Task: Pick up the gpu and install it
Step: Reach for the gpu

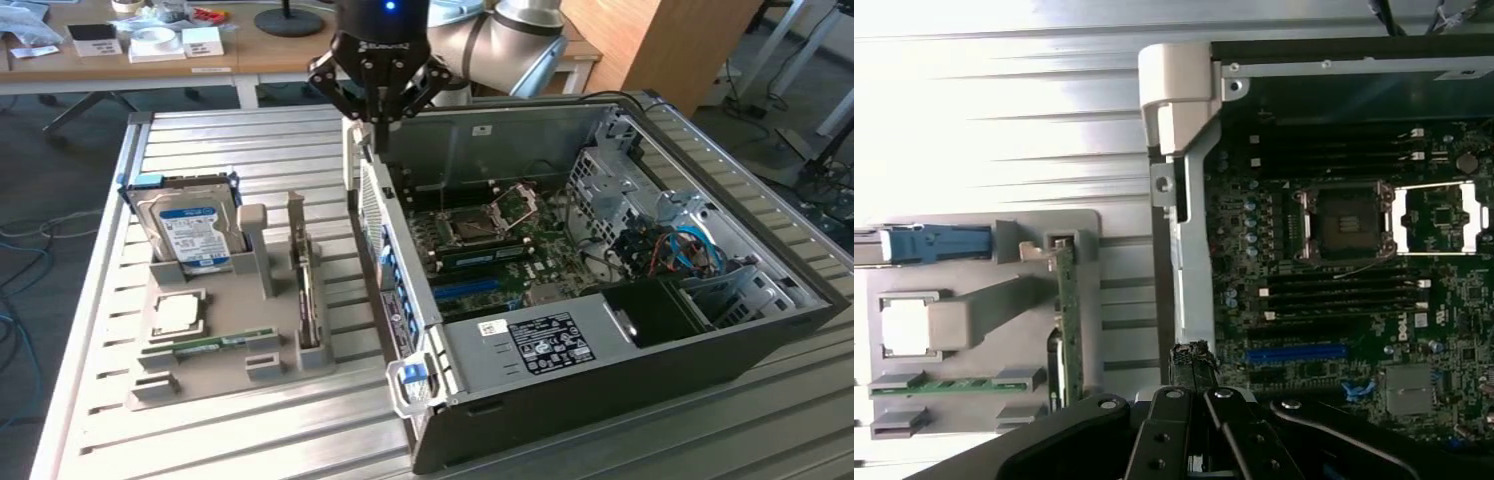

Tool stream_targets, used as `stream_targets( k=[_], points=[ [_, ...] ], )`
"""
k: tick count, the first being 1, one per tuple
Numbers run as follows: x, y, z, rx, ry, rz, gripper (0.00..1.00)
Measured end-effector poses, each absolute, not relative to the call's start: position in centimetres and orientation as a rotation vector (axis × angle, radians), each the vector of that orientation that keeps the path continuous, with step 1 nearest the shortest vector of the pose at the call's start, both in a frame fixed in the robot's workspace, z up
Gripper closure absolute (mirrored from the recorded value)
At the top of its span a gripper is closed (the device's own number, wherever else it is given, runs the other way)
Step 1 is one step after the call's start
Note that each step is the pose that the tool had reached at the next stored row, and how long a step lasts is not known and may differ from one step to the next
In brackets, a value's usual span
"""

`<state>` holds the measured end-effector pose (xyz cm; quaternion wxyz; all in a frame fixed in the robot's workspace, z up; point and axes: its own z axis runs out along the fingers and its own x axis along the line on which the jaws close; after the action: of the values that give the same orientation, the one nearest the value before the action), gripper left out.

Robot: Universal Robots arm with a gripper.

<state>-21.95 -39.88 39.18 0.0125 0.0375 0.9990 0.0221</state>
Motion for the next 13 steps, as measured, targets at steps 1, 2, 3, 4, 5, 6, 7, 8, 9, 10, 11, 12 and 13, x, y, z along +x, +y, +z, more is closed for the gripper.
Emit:
stream_targets(
  k=[1,2,3,4,5,6,7,8,9,10,11,12,13],
  points=[
    [-22.3,-39.9,39.2,0.117,3.114,0.069,0.89],
    [-22.6,-39.9,39.2,0.116,3.114,0.069,0.89],
    [-22.9,-39.9,39.2,0.116,3.114,0.069,0.89],
    [-23.2,-39.9,39.2,0.117,3.114,0.069,0.89],
    [-23.6,-39.9,39.2,0.117,3.114,0.069,0.89],
    [-23.9,-39.9,39.2,0.117,3.114,0.069,0.89],
    [-24.3,-39.9,39.1,0.117,3.114,0.069,0.89],
    [-24.6,-39.9,39.1,0.117,3.114,0.069,0.89],
    [-24.9,-39.9,39.1,0.116,3.114,0.069,0.89],
    [-25.2,-39.9,39.1,0.116,3.114,0.069,0.89],
    [-25.5,-39.9,39.1,0.117,3.114,0.069,0.89],
    [-25.8,-39.9,39.1,0.117,3.114,0.069,0.89],
    [-26.2,-39.8,39.1,0.117,3.114,0.069,0.89]
  ],
)
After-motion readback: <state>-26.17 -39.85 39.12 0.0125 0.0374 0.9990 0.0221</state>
